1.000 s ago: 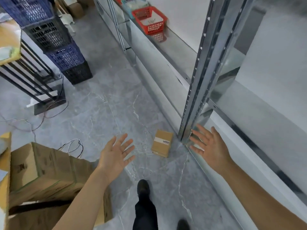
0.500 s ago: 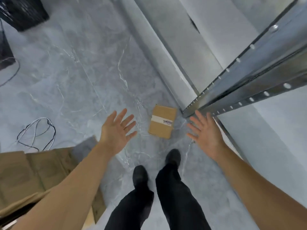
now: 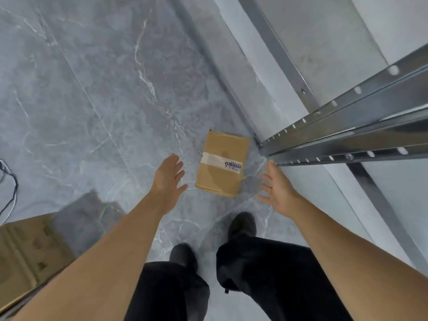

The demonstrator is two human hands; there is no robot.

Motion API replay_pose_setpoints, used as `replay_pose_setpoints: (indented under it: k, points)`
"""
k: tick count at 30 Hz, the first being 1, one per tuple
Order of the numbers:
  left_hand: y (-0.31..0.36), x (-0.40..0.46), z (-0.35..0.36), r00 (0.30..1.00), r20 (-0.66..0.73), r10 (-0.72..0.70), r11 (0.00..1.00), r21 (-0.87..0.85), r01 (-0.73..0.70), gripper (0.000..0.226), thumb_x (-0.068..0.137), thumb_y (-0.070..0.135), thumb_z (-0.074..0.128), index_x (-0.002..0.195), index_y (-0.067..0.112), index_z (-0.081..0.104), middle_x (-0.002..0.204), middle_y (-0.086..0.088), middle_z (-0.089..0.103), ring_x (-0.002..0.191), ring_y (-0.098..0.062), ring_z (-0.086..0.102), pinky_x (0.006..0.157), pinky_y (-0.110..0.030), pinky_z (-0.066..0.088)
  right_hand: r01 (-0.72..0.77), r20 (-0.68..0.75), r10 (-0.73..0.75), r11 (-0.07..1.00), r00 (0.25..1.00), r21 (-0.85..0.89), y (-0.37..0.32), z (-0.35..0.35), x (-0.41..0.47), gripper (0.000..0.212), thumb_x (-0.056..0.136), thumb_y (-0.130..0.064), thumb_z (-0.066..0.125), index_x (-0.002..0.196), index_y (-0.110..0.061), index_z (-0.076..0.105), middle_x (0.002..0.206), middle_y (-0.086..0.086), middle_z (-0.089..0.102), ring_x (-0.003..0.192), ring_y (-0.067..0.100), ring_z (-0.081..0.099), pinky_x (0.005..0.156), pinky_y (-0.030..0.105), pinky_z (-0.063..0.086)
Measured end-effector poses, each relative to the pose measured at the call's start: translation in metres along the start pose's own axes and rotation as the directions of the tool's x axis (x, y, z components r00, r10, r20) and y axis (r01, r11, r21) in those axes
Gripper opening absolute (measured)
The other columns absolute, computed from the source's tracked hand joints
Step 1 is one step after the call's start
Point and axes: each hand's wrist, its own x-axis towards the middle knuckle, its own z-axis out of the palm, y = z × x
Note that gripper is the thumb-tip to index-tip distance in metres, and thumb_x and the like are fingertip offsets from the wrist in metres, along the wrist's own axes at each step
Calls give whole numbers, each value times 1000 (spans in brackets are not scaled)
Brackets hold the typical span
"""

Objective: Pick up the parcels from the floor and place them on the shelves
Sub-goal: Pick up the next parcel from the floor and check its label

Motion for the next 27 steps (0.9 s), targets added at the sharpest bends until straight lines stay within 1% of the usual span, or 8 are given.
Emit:
replay_pose_setpoints:
  k: [4, 7, 12, 15, 17, 21, 24, 27]
  points:
    - [-9, 45, 2, 1000, 13, -16, 997, 81, 15, 61, 108, 51, 37, 164, 27, 32, 174, 2, 29, 161, -23, 26, 127, -54, 22, -36, 2, 36, 999, 999, -29, 10, 15, 42, 67, 104, -61, 35, 159, -24, 33, 168, 3, 33, 152, 26, 35, 102, 49, 43]
    - [-11, 72, 7, 998, 21, -52, 983, 176, 48, 67, 106, 56, 42, 166, 28, 30, 175, 1, 28, 161, -22, 26, 125, -54, 25, -59, 44, 60, 997, 997, -41, 18, 26, 70, 71, 102, -64, 33, 160, -23, 31, 171, 6, 28, 154, 28, 32, 110, 52, 41]
    - [-27, 107, 22, 991, 33, -129, 930, 350, 110, 74, 105, 63, 37, 167, 28, 20, 176, 1, 22, 162, -22, 23, 127, -54, 23, -84, 39, 88, 992, 995, -99, 32, 38, 108, 79, 97, -74, 29, 162, -29, 29, 173, 5, 22, 158, 27, 22, 126, 58, 21]
    - [-42, 118, 27, 980, 68, -190, 895, 422, 144, 64, 106, 63, 31, 159, 27, 40, 164, 3, 44, 144, -21, 47, 119, -48, 37, -106, 53, 118, 977, 992, -187, 37, 46, 120, 86, 91, -81, 28, 161, -31, 32, 173, 5, 21, 159, 27, 18, 127, 57, 14]
    - [-48, 114, 28, 982, 75, -175, 897, 422, 128, 55, 108, 58, 32, 148, 25, 49, 149, 4, 53, 126, -18, 53, 113, -43, 41, -103, 39, 115, 968, 993, -230, 35, 52, 119, 84, 92, -80, 31, 157, -27, 40, 168, 9, 34, 153, 29, 32, 126, 54, 21]
    - [-41, 76, 9, 990, 58, -129, 901, 425, 93, 60, 108, 61, 27, 150, 25, 49, 144, 2, 56, 127, -22, 55, 112, -47, 43, 54, 24, -48, 942, 999, -331, 23, 60, 94, 63, 97, -70, 32, 137, -28, 58, 137, 7, 66, 120, 28, 62, 110, 51, 46]
    - [-17, 20, 4, 998, 56, -1, 944, 331, -18, 48, 110, 54, 28, 136, 27, 58, 123, 11, 63, 106, -14, 61, 83, -35, 50, 232, 72, -223, 880, 972, -413, 12, 60, 46, 58, 95, -67, 33, 137, -34, 57, 137, 1, 66, 127, 28, 60, 110, 53, 46]
    - [16, -53, -2, 993, 39, 112, 957, 264, -118, 39, 111, 48, 31, 124, 30, 63, 121, 10, 65, 107, -10, 62, 79, -31, 49, 390, 132, -368, 844, 920, -368, -12, 67, -42, 34, 107, -42, 39, 135, -35, 58, 135, -3, 66, 125, 20, 61, 106, 43, 48]
